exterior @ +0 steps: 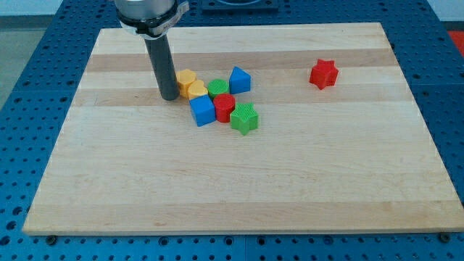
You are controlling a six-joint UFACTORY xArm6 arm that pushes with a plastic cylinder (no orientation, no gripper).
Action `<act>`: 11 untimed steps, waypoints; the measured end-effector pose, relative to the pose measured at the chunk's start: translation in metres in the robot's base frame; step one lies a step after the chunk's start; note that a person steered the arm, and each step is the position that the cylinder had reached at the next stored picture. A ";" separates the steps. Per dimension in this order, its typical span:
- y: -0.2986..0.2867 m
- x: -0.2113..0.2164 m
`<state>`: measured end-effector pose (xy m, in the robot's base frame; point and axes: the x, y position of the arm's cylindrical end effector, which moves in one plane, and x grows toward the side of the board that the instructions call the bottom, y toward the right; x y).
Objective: Point at red star
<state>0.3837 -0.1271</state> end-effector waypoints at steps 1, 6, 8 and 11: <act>-0.007 -0.004; 0.078 -0.105; 0.188 -0.107; 0.264 -0.068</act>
